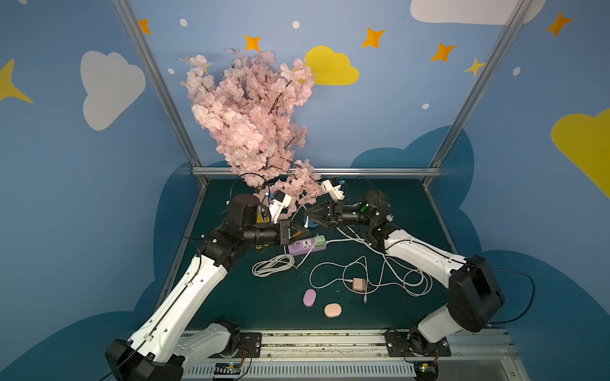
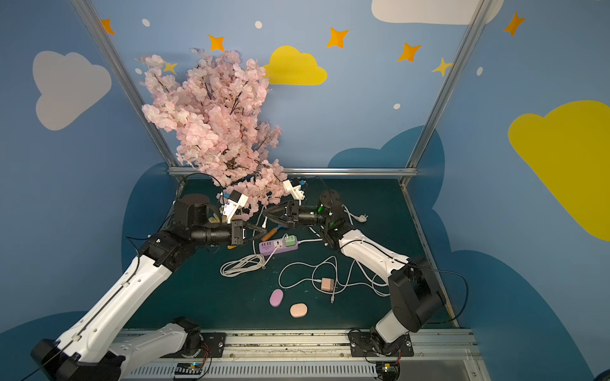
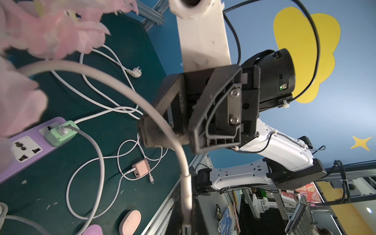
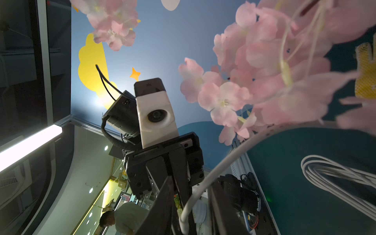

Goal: Charge the bluetooth headset
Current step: Pick up the charging cable from the center of the board.

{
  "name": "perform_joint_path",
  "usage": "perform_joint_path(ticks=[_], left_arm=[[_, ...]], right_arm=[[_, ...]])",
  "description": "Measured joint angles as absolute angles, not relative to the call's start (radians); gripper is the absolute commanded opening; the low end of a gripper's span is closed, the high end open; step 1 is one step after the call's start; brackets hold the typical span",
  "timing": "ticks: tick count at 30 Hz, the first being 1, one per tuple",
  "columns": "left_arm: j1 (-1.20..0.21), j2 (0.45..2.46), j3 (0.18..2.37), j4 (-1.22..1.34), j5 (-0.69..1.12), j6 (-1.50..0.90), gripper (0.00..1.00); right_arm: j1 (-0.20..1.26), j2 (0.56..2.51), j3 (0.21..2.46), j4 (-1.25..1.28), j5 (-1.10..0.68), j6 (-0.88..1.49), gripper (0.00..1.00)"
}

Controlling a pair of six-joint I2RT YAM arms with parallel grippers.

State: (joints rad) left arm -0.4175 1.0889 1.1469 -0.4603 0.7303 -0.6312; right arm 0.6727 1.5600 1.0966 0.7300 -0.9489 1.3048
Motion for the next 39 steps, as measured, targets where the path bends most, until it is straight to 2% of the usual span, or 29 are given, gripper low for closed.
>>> perform_joint_path(ticks=[4,9,14,17,23,28,34,39], left_arm=[[-0.397,1.106,1.147,-0.456,0.771,-0.631,0.03],[-0.369,1.137,1.147,-0.456,0.813,-0.624,0.03],[-0.354,1.159,1.151,-0.46,0.842,-0.607,0.04],[-0.346,1.163,1.163,-0.479,0.843,-0.593,0.03],[-0.336,1.171,1.205,-0.545,0.826,-0.532,0.03],[-0.334,1.184,1.222,-0.596,0.823,-0.48,0.03],[-0.334,1.219,1.266,-0.675,0.835,-0.413,0.03],[-0.332,1.216,1.268,-0.709,0.843,-0.384,0.03]], right_arm=[[0.679,1.56,1.097,0.734,-0.987,1.299,0.28],[0.679,1.555,1.097,0.69,-1.02,1.257,0.34],[0.673,1.53,1.097,0.599,-1.035,1.199,0.33],[0.66,1.508,1.102,0.511,-1.05,1.14,0.29],[0.647,1.433,1.24,0.084,-0.984,0.781,0.22],[0.647,1.343,1.279,-0.07,-0.926,0.476,0.13],[0.643,1.411,1.438,-0.214,-0.921,0.225,0.22],[0.638,1.522,1.499,-0.203,-0.99,0.262,0.29]])
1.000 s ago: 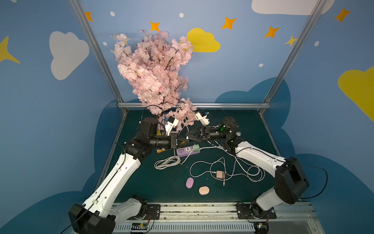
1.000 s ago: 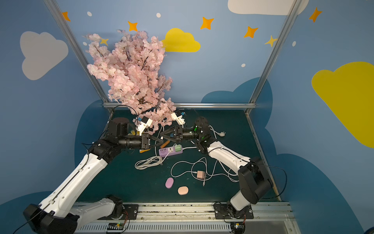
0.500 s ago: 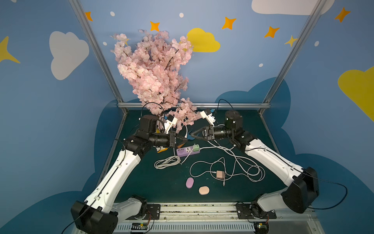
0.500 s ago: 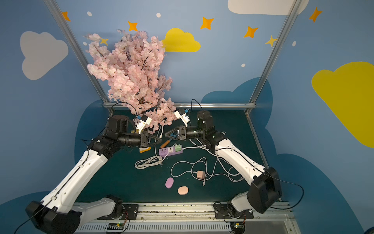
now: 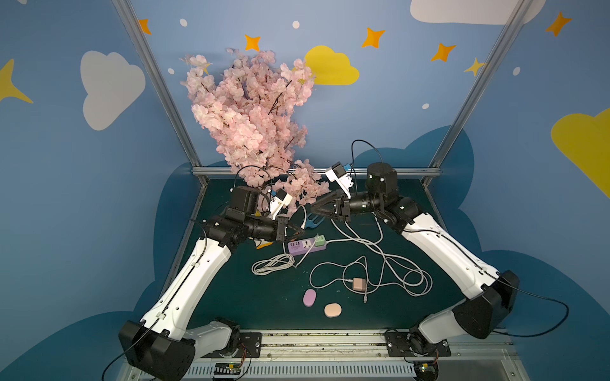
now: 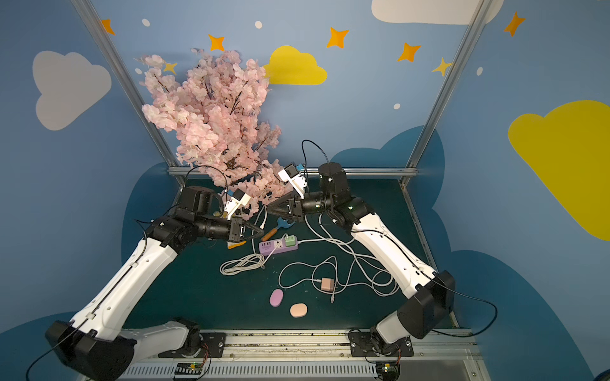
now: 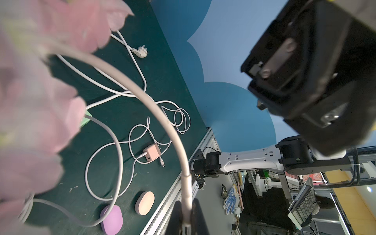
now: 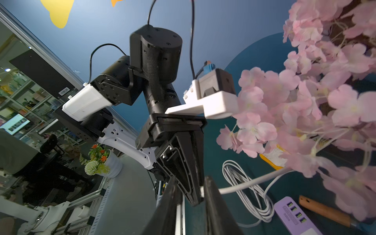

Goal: Charge the bluetooth headset
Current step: Pick up the charging cable from the center of the board.

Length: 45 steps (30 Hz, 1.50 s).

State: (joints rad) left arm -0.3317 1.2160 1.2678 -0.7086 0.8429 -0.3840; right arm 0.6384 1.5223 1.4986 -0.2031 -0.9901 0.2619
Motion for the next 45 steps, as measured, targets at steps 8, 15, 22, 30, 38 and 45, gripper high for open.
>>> perform_joint_path(ticks=[8,15,22,30,38,45], left_arm=[[-0.329,1.218,1.309,-0.792,0.869,-0.325,0.04],[-0.329,1.23,1.332,-0.86,0.873,-0.286,0.03],[-0.324,1.23,1.333,-0.882,0.882,-0.275,0.03],[-0.314,1.236,1.341,-0.908,0.892,-0.276,0.03],[-0.312,1.244,1.341,-0.886,0.915,-0.275,0.03],[-0.305,1.253,1.341,-0.891,0.932,-0.268,0.04]], right_arm=[[0.656,1.535,1.46,-0.26,-1.05,0.146,0.39],[0.667,1.616,1.682,-0.374,-1.116,-0.059,0.07],[0.667,1.736,1.816,-0.506,-1.163,-0.128,0.25],[0.669,1.623,1.434,-0.228,-1.19,0.138,0.35],[0.706,1.538,1.351,-0.015,-1.172,0.352,0.38],[0.723,1.584,1.391,-0.03,-1.175,0.309,0.41]])
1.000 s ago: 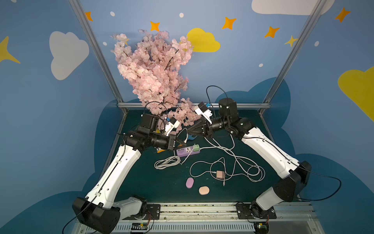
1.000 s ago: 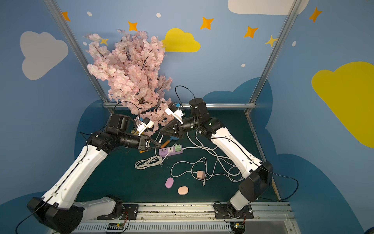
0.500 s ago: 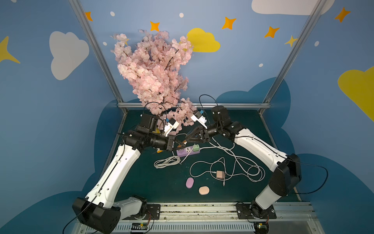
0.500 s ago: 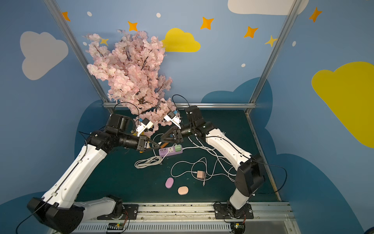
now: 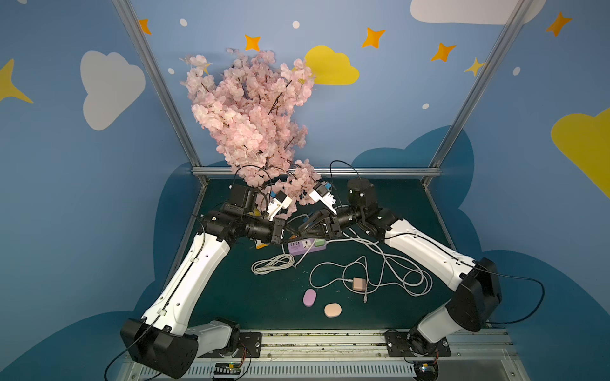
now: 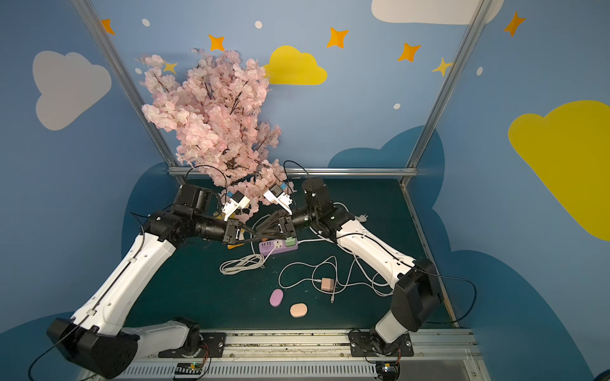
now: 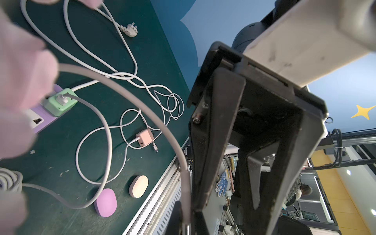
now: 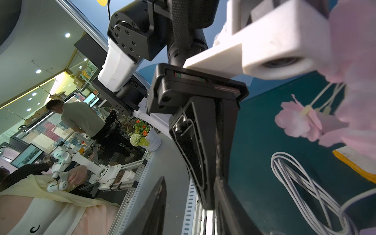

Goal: Charge the bluetooth headset
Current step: Pick up the charging cable from the center of the board.

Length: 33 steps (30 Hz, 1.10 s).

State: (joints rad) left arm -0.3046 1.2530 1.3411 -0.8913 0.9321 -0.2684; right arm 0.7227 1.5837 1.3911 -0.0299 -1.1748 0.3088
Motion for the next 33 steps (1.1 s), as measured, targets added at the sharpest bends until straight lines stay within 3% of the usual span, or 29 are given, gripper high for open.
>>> perform_joint_path(ticks=[4,9,12,21,33], left_arm=[[-0.305,1.255,1.341,-0.891,0.96,-0.26,0.03],[-0.306,1.254,1.341,-0.89,0.978,-0.257,0.03],[-0.306,1.254,1.341,-0.89,0.991,-0.255,0.04],[-0.308,1.257,1.341,-0.933,0.994,-0.235,0.03],[-0.314,1.259,1.345,-0.956,0.967,-0.202,0.04]], right_arm=[[0.712,1.619,1.495,-0.136,-1.168,0.188,0.41],[0.668,1.677,1.625,-0.264,-1.204,0.056,0.3],[0.652,1.733,1.691,-0.367,-1.237,-0.007,0.3],[0.666,1.737,1.591,-0.484,-1.278,-0.053,0.3],[0.664,1.657,1.489,-0.415,-1.308,0.035,0.3]])
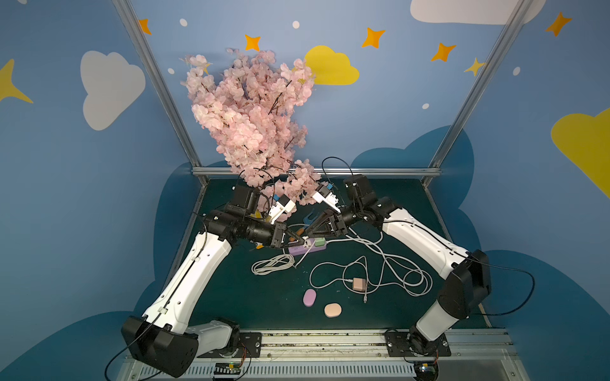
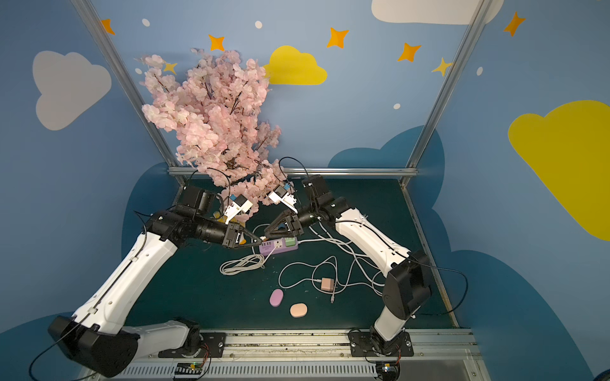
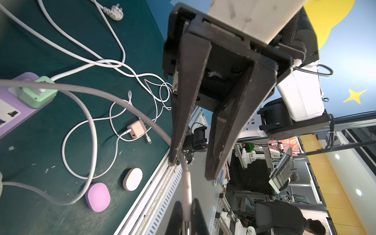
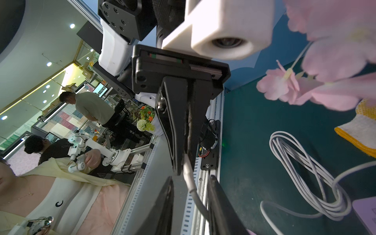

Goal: Charge the bluetooth headset
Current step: Pick up the charging cable from the center of the board.

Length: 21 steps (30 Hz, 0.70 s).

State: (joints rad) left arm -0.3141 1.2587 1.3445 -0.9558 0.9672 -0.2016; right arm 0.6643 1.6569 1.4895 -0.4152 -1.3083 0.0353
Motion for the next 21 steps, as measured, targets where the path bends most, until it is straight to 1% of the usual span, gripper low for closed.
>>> perform_joint_path(ticks=[10,16,19,21], left_arm=[[-0.314,1.265,1.354,-0.987,0.956,-0.187,0.03],[-0.314,1.266,1.363,-0.988,0.954,-0.186,0.03],[-0.314,1.266,1.365,-0.987,0.955,-0.186,0.04],[-0.314,1.266,1.365,-0.987,0.957,-0.186,0.03]], right_arm=[[0.689,1.649,1.454,-0.377,-1.302,0.072,0.28],[0.712,1.649,1.457,-0.411,-1.294,0.048,0.21],[0.719,1.649,1.457,-0.425,-1.291,0.043,0.2],[0.72,1.649,1.457,-0.426,-1.29,0.04,0.12]])
